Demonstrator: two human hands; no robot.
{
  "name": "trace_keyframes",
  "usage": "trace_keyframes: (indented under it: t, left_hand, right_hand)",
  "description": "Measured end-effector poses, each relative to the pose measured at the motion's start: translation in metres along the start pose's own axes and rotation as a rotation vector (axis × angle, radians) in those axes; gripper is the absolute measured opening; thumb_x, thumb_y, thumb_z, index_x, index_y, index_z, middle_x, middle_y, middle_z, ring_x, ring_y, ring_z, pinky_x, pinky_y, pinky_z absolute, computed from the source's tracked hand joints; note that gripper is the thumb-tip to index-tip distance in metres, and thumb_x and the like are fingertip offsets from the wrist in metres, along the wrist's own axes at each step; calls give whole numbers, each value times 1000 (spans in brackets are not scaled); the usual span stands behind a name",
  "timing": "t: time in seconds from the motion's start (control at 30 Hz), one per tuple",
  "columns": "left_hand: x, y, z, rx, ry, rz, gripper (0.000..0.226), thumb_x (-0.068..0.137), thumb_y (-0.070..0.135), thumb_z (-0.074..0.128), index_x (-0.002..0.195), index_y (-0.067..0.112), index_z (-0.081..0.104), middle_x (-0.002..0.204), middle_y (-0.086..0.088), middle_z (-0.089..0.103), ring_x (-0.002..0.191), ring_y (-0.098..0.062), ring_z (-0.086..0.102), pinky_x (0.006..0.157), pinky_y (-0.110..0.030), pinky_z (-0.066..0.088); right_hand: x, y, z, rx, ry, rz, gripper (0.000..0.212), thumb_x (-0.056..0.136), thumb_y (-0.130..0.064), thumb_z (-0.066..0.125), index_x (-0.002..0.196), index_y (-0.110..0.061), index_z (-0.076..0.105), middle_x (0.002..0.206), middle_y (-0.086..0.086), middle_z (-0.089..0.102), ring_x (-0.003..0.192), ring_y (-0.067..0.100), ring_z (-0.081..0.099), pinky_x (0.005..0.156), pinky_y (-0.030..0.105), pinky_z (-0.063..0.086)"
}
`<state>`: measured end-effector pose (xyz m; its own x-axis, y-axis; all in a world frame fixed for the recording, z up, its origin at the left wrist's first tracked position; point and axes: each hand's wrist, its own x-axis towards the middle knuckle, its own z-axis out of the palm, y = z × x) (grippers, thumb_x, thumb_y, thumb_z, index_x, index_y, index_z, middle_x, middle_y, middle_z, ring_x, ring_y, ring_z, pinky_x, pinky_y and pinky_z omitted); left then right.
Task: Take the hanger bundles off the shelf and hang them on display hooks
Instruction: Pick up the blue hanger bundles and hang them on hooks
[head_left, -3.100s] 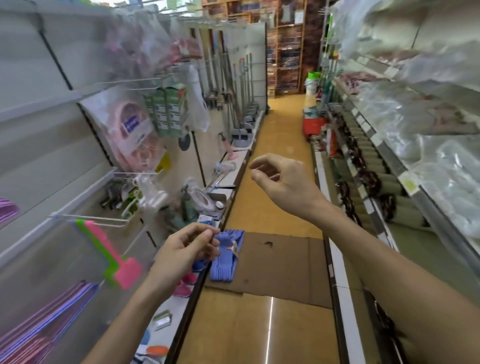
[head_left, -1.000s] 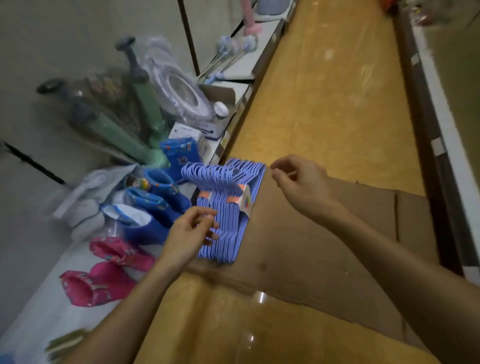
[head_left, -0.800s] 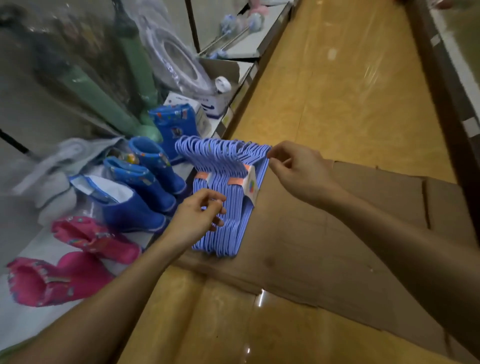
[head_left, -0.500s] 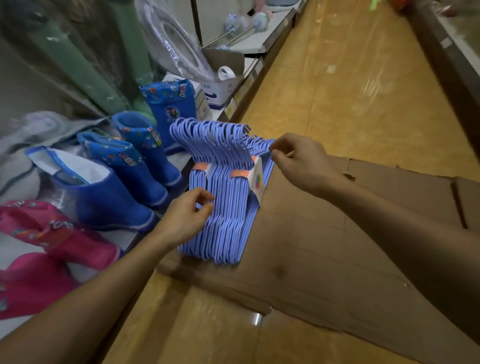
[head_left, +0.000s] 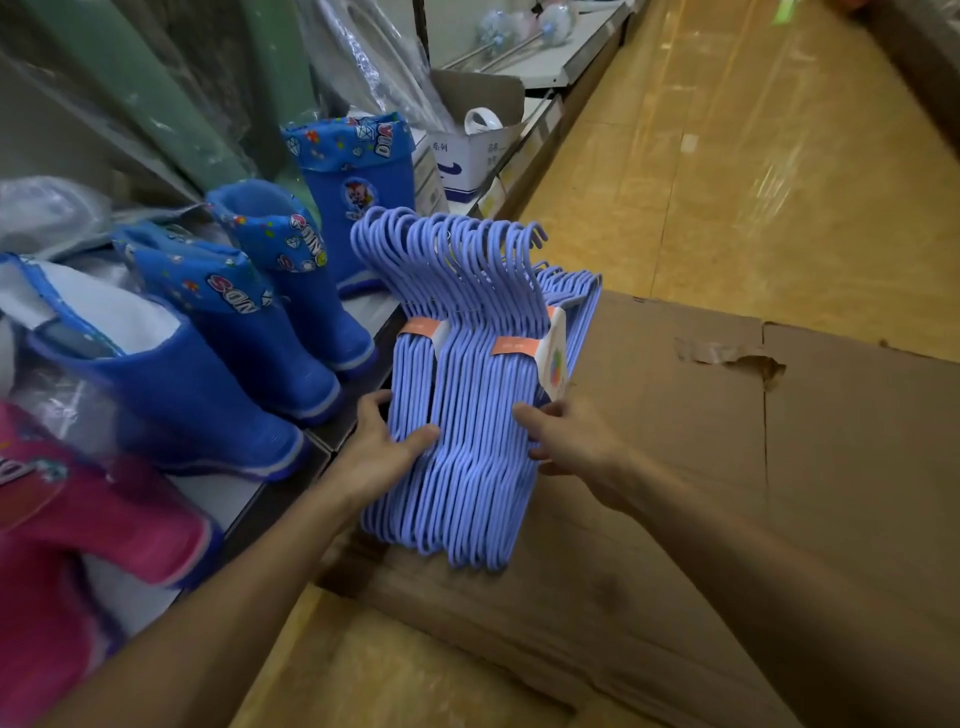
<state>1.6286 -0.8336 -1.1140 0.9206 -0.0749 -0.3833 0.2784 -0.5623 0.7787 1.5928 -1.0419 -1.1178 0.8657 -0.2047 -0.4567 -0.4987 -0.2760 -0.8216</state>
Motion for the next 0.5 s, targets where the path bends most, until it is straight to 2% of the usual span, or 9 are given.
trace_keyframes:
  t: [0.13, 0.2, 0.27, 0.33, 0.4, 0.5]
  left_hand:
    - [-4, -10, 4, 11, -58, 88, 99, 77, 22, 84, 150, 23, 17, 123, 4, 46, 111, -14, 51, 91, -29, 40]
    - [-3, -15, 3, -36, -60, 49, 101, 73, 24, 86, 151, 24, 22, 126, 3, 50, 107, -13, 53, 91, -30, 42]
    - [0, -19, 2, -88, -41, -17, 89, 71, 28, 87, 145, 22, 37, 124, 2, 59, 99, -12, 59, 84, -27, 47]
    - [3, -21, 0, -98, -59, -33, 71, 71, 28, 87, 130, 27, 48, 109, 9, 64, 91, -6, 62, 73, -23, 48]
    - [4, -22, 1, -145, -70, -29, 63, 70, 23, 88, 123, 28, 53, 106, 8, 68, 92, -9, 67, 73, -25, 51]
    - [1, -22, 8, -250, -109, -35, 60, 70, 12, 87, 118, 26, 55, 104, 2, 73, 91, -13, 71, 73, -26, 55]
  right_hand:
    - [14, 3, 14, 197, -45, 74, 55, 95, -45, 62, 122, 3, 58, 121, 23, 65, 104, 37, 68, 91, 54, 56]
    - [20, 2, 19, 321, -45, 83, 40, 95, -39, 64, 117, -6, 62, 117, 15, 69, 98, 29, 69, 84, 47, 59]
    - [21, -1, 26, 470, -66, 91, 22, 94, -33, 68, 108, -17, 64, 107, 2, 71, 88, 20, 69, 71, 36, 57]
    - [25, 2, 34, 607, -68, 82, 22, 91, -28, 72, 109, -17, 67, 107, 3, 73, 90, 23, 72, 77, 42, 60]
    - [28, 5, 37, 728, -61, 74, 29, 89, -25, 75, 115, -16, 69, 110, 6, 75, 96, 29, 73, 88, 52, 58]
    - [32, 11, 28, 778, -77, 77, 34, 86, -27, 77, 117, -14, 70, 111, 9, 75, 97, 31, 73, 90, 55, 57]
